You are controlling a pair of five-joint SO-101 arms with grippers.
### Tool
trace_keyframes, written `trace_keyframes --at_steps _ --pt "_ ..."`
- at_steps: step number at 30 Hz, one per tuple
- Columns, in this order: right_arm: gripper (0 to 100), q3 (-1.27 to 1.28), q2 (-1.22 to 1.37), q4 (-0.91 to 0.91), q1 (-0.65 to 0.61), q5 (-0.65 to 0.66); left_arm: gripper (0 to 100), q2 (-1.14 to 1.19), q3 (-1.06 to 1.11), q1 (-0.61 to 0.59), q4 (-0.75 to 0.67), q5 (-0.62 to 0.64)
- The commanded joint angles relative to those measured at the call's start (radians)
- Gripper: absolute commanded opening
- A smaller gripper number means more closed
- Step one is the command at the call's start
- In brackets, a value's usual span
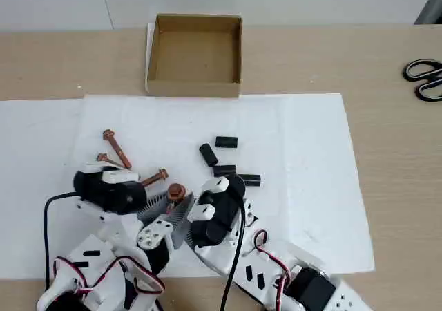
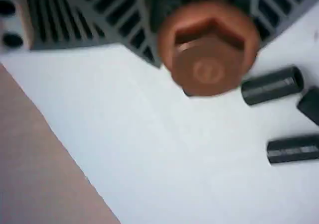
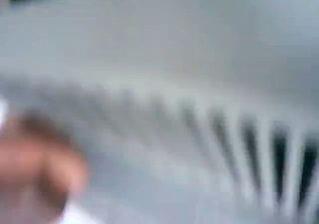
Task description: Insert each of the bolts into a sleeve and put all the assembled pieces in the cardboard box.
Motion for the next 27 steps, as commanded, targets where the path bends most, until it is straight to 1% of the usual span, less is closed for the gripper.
trace_keyframes --at_steps 1,4,12,15,17,23,25,27 --pt "0.4 -0.005 -0.01 -0.033 -0.001 0.005 10 0.003 -0.031 -0.034 -0.048 -0.054" --pt "0.4 -0.005 -0.01 -0.033 -0.001 0.005 10 0.003 -0.031 -0.057 -0.049 -0.066" --pt "0.4 0.006 -0.01 -0.033 -0.001 0.005 10 0.003 -0.024 -0.048 -0.034 -0.063" --pt "0.4 0.006 -0.01 -0.033 -0.001 0.005 10 0.003 -0.024 0.009 0.014 -0.06" --pt "0.4 0.006 -0.01 -0.033 -0.001 0.005 10 0.003 -0.028 0.037 0.034 -0.031" --pt "0.4 0.006 -0.01 -0.033 -0.001 0.005 9 0.003 -0.019 0.046 0.038 -0.038" --pt "0.4 0.006 -0.01 -0.033 -0.001 0.005 7 0.003 -0.002 0.046 0.052 -0.058" --pt "0.4 0.002 -0.01 -0.033 -0.001 0.005 2 0.003 0.013 0.046 0.081 -0.081"
